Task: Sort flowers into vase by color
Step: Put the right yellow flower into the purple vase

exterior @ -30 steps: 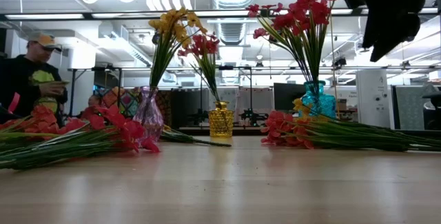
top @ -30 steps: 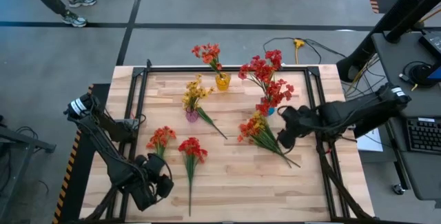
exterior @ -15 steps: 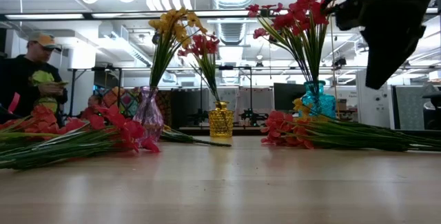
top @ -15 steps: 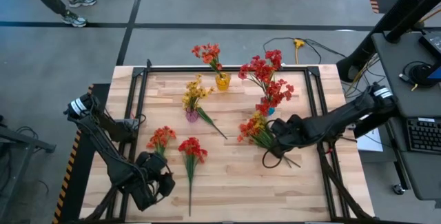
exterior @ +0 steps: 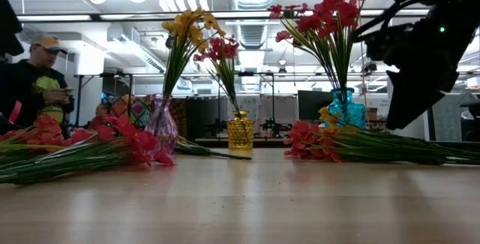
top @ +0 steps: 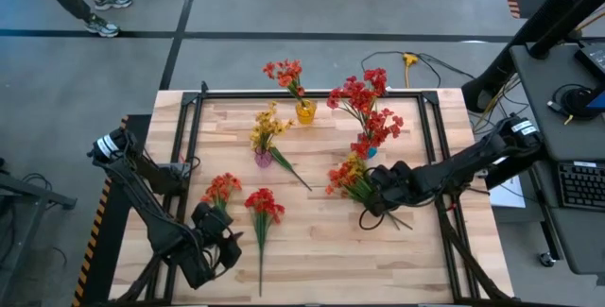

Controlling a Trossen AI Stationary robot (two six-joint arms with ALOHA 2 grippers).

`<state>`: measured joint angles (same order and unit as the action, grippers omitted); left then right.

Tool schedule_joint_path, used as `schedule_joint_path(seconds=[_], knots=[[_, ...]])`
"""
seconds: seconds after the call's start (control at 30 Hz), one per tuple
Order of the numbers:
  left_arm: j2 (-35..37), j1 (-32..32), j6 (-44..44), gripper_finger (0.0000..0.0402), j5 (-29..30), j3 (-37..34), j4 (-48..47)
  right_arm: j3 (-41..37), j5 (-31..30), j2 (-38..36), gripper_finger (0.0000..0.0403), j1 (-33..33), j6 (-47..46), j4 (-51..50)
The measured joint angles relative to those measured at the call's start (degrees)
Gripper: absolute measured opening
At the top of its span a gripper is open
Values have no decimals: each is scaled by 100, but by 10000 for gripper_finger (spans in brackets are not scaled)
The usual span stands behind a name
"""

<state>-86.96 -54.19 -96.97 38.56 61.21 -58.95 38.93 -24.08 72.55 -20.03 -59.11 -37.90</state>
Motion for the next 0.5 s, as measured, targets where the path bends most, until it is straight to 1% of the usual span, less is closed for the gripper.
schedule_joint_path(seconds=[0.13, 0.27, 0.37, 0.5], knots=[[0, 49, 160, 212, 213, 0, 4, -335, -48, 0, 260, 73, 84, 689], [0, 110, 437, 212, 430, 0, 59, -578, -301, 0, 243, 93, 86, 1040], [0, 138, 678, 212, 586, 0, 162, -700, -342, 0, 222, 93, 82, 1265], [0, 152, 912, 212, 834, 0, 245, -787, -364, 0, 179, 93, 61, 1400]])
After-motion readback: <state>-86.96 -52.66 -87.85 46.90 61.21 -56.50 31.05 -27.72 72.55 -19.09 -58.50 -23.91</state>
